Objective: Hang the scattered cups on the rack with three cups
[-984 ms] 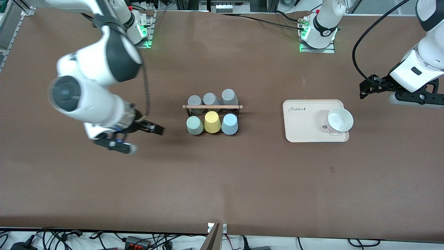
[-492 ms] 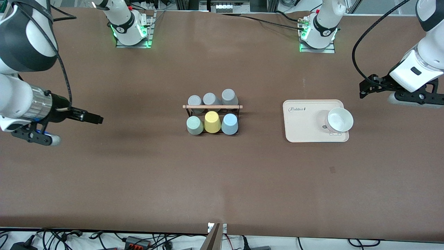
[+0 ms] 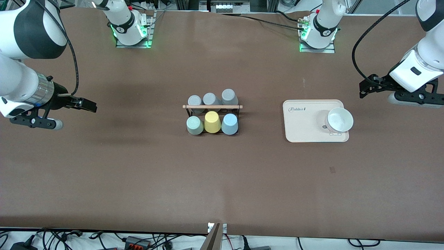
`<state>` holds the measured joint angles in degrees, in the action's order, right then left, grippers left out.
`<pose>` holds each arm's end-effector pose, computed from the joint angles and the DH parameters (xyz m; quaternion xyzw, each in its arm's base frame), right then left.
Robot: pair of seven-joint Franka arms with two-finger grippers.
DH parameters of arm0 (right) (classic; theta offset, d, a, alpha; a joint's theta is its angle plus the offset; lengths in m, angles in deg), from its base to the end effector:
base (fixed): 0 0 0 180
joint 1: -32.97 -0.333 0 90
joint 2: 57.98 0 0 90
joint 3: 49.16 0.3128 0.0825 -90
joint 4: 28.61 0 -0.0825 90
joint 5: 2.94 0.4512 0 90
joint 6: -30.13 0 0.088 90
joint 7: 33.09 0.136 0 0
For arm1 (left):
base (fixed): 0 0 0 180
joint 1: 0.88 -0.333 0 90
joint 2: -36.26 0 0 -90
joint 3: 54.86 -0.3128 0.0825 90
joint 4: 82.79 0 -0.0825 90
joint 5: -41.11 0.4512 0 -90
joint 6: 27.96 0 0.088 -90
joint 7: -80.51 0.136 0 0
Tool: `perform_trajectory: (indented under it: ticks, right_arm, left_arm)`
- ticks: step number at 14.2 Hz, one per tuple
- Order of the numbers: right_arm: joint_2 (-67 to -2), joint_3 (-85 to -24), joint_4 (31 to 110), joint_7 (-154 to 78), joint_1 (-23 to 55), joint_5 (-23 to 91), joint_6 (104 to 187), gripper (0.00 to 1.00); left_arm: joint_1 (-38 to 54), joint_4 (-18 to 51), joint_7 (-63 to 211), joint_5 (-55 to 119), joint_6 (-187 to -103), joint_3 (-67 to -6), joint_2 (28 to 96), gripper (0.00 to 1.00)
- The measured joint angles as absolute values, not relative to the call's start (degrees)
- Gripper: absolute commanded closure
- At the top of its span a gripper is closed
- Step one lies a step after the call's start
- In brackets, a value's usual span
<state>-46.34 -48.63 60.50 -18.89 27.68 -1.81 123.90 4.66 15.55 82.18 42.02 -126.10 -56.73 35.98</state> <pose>0.6697 0.0704 0.4740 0.9953 -0.0742 -0.0618 0.0000 0.6263 -0.0382 0.5288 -0.9988 0.0477 -0.0008 0.0078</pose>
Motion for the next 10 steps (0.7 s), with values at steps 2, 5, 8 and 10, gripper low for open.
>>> perform_trajectory:
  ticks: [2, 5, 8, 10]
  right_arm:
    - [-47.5, -48.0, 60.9, -19.0, 27.7, -2.2, 125.8, 0.00]
    - [-49.8, -46.2, 61.0, -19.0, 30.5, -3.1, 128.2, 0.00]
    - [-52.3, -46.0, 61.0, -19.2, 33.0, -2.6, 122.5, 0.00]
    - [-53.1, -46.0, 61.2, -19.3, 33.4, -2.5, 122.4, 0.00]
  left_arm:
    - [4.7, 15.6, 82.2, 42.0, -126.1, -56.7, 36.0, 0.00]
    - [4.7, 15.6, 82.2, 42.0, -126.1, -56.7, 36.0, 0.00]
    - [4.7, 15.5, 82.2, 42.0, -126.1, -56.7, 36.0, 0.00]
    - [4.7, 15.5, 82.2, 42.0, -126.1, -56.7, 36.0, 0.00]
